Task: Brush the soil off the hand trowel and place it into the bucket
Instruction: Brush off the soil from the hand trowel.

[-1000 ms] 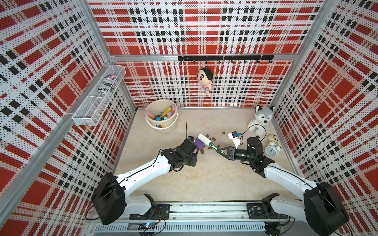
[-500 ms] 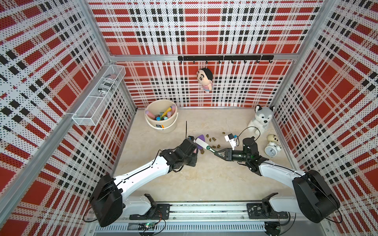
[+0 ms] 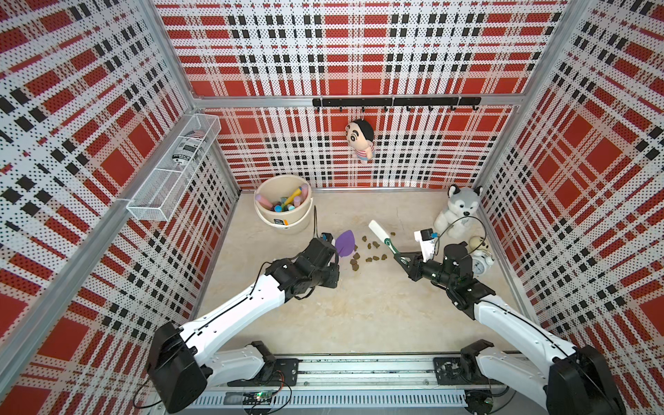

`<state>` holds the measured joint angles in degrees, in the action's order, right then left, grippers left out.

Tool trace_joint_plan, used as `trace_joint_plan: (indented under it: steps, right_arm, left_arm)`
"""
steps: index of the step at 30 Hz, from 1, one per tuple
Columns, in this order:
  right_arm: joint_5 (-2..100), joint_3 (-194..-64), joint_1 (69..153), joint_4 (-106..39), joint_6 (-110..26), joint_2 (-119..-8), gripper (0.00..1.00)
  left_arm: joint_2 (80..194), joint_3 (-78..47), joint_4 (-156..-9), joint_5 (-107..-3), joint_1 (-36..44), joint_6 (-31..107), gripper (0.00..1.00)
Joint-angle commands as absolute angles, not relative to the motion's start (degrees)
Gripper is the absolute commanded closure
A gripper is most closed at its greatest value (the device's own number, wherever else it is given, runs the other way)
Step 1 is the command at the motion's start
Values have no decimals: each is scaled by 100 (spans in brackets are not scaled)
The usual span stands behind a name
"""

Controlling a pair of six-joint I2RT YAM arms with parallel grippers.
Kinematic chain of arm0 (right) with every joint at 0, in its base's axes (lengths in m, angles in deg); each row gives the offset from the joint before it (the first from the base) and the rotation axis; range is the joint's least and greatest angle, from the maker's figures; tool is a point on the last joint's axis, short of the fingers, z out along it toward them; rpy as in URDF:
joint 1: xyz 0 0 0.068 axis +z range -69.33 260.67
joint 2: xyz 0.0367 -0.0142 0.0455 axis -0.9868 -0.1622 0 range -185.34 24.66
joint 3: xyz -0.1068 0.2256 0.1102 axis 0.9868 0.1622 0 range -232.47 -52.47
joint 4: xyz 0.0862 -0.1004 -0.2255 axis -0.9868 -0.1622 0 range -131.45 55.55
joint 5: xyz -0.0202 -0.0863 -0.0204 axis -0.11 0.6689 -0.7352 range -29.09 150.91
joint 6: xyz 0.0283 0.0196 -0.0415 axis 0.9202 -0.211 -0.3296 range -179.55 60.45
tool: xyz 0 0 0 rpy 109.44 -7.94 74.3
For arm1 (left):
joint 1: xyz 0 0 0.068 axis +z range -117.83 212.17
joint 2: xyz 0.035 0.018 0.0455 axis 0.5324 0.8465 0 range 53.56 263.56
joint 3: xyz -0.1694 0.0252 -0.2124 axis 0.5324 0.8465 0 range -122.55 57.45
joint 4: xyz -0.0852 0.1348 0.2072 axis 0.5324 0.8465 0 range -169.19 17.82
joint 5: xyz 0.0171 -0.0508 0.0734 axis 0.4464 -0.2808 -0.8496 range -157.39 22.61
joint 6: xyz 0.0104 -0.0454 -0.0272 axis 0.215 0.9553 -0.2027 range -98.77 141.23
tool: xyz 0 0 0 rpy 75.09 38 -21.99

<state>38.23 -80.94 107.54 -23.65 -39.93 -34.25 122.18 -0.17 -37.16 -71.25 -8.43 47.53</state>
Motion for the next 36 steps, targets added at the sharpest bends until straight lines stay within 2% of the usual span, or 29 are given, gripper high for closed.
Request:
trace_joint_plan:
  steps: [1, 4, 7, 13, 18, 23, 36]
  right_arm:
    - [5407, -8089, 11545, -2639, -5792, -3436, 100]
    - [6020, -8064, 12275, -2539, -6794, -3556, 100]
    - [7105, -8016, 13128, -2381, -8034, -3707, 100]
    - [8499, -8142, 13990, -2267, -9574, -4142, 100]
    - [9601, -8045, 14547, -1439, -10916, -4584, 100]
    - [10055, -7953, 14858, -503, -12033, -5032, 100]
    - [10677, -8043, 14711, 654, -12898, -5599, 100]
  left_arm:
    - [12202, -478, -3029, -6572, -577, 4589, 100]
    - [12309, -717, -2629, -6392, -457, 4483, 100]
    - [12347, -803, -2426, -6410, -431, 4463, 100]
    - [12312, -718, -2399, -6350, -404, 4476, 100]
    - [12352, -539, -2386, -6190, -400, 4465, 100]
    - [12426, -427, -2408, -6008, -396, 4467, 100]
    - [12441, -375, -2401, -5842, -387, 4364, 100]
